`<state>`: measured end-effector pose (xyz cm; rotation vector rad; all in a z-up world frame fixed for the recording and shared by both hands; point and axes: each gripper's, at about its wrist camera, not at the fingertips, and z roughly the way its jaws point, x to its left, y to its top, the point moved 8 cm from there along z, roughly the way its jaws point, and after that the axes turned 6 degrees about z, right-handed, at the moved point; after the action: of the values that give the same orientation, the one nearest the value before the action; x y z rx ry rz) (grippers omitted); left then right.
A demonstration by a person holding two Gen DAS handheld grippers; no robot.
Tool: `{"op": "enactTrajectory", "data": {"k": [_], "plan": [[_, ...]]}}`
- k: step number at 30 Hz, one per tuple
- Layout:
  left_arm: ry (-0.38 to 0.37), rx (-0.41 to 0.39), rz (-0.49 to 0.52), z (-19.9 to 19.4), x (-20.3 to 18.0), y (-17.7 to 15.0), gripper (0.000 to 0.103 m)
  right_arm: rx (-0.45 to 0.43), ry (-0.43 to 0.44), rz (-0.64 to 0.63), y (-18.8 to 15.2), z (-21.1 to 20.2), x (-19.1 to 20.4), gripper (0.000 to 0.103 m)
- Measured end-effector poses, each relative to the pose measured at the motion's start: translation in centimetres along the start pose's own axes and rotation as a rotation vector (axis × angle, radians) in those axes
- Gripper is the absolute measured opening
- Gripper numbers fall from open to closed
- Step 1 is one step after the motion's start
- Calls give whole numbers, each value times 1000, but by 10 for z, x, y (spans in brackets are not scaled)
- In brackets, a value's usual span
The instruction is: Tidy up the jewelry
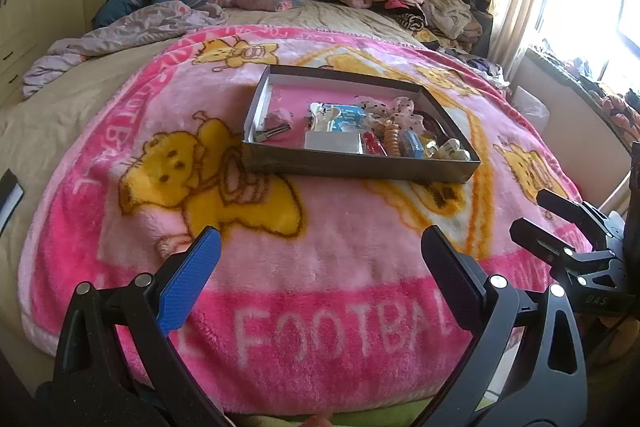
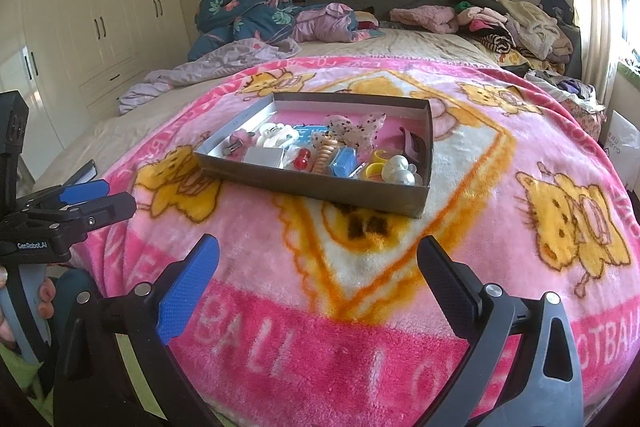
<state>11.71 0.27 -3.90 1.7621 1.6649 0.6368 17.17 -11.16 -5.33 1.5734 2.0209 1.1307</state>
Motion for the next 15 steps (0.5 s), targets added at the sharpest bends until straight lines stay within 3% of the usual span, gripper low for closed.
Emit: {"op": "enactTrajectory", "data": {"k": [15], "plan": [[10,5,7,-3,3,0,92,2,1,0,0,0,1,96]]}}
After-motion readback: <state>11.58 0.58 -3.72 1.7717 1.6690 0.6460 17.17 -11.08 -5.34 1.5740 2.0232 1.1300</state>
